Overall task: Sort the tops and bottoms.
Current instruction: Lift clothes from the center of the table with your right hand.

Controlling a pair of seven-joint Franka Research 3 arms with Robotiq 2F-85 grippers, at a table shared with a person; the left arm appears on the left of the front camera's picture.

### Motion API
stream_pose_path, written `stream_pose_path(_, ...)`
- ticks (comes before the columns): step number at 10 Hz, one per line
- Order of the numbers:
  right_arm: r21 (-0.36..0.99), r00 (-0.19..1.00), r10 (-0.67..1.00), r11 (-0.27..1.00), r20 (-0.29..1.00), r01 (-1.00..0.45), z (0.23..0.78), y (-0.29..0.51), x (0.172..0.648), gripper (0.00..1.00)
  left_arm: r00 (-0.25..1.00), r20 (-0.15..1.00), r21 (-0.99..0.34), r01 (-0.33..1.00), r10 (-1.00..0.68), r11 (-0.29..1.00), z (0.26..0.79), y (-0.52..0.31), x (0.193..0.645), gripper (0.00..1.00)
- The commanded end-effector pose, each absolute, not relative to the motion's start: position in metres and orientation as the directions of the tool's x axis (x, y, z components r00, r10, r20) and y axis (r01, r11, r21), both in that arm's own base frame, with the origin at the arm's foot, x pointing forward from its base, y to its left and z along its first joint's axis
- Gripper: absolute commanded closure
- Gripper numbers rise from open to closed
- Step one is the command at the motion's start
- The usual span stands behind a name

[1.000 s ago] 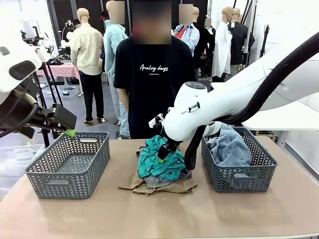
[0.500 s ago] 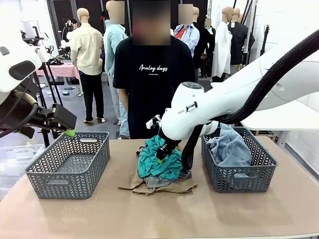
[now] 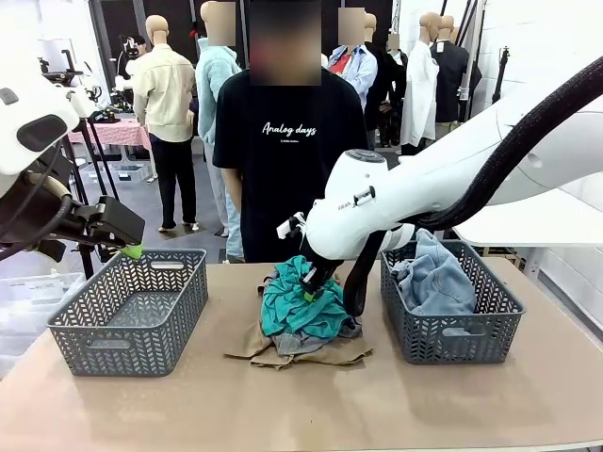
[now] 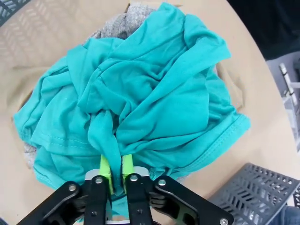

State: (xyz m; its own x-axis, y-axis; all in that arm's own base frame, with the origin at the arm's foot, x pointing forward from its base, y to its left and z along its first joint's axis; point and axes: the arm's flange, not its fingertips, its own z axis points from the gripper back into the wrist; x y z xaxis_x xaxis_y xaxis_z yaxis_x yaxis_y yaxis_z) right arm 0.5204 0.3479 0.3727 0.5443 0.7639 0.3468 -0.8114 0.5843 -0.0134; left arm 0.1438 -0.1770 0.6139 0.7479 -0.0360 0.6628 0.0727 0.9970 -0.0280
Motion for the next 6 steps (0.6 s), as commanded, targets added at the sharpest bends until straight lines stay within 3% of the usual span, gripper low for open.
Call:
stream_pose_path(1,-0.008,0.560,0.738,0.607,0.377,-0.795,0.383,0.345,0.515,1.00,0.752,0.658,-0.026,0.092,-0.052,0.995,0.616,-0.175,0.142,0.00)
stream_pose_path(3,-0.044,0.536,0.703,0.624,0.466,-0.780,0.410,0.338,0.503,1.00,0.752,0.658,-0.026,0.092,-0.052,0.995,0.616,-0.175,0.142,0.00)
stream_pose_path(6,-0.198,0.428,0.662,0.656,0.615,-0.729,0.499,0.320,0.477,1.00,0.752,0.658,-0.026,0.092,-0.052,0.995,0.616,-0.175,0.142,0.00)
